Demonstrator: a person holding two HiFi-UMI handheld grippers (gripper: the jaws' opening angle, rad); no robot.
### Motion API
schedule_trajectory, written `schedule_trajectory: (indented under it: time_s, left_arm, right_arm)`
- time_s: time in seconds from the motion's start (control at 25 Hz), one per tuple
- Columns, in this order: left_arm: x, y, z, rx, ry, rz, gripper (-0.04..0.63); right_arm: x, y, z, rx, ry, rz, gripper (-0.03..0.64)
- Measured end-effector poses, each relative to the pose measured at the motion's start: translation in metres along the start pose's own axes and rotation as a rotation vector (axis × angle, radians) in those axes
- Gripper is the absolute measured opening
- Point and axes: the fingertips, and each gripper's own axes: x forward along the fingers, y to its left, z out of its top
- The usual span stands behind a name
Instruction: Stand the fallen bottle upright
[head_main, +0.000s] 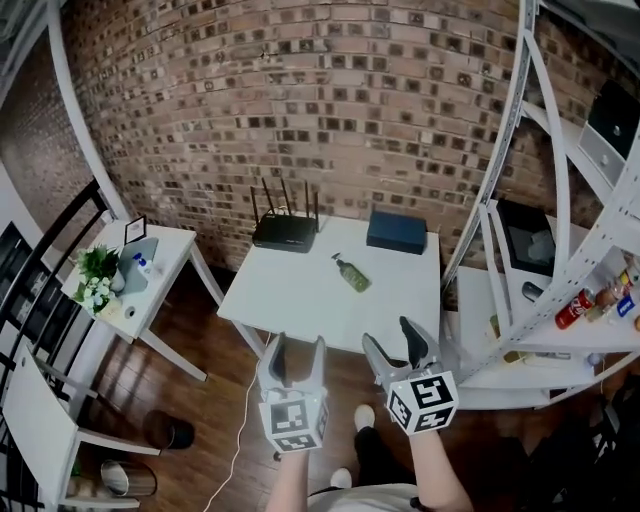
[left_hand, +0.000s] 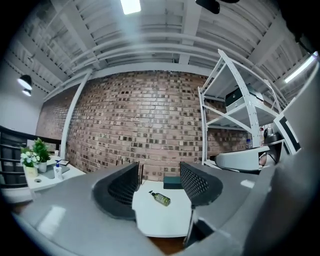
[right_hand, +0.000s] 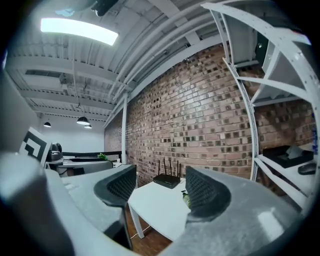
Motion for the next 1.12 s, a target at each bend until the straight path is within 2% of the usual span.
schedule_trajectory:
  time_s: [0.2,0.48,0.8,0.96,1.12]
  left_arm:
    - [0.074,0.011,-0.006,0.009,0.004,-0.001,0.284]
    - [0.205,0.040,-0.005,0.010,0.016,0.055,0.277]
    - [0.310,0.057,-0.034,-0.004,0.082,0.075,0.276]
    - [0.335,0.072,-0.058,-0.031,0.132,0.055,0.273]
    - [0.361,0.083,-0.082,-0.045,0.173,0.014,0.270]
  right_arm:
    - [0.083,-0.022,-0.001,0.006,-0.003,0.057,0.293]
    - [0.204,-0.086,0.012,0.012,0.020,0.120,0.293]
    - [0.305,-0.145,-0.022,0.042,0.156,0.171,0.293]
    - [0.340,-0.145,-0.060,0.039,0.266,0.207,0.293]
    - [0.366,-0.147,-0.096,-0.001,0.371,0.206,0.293]
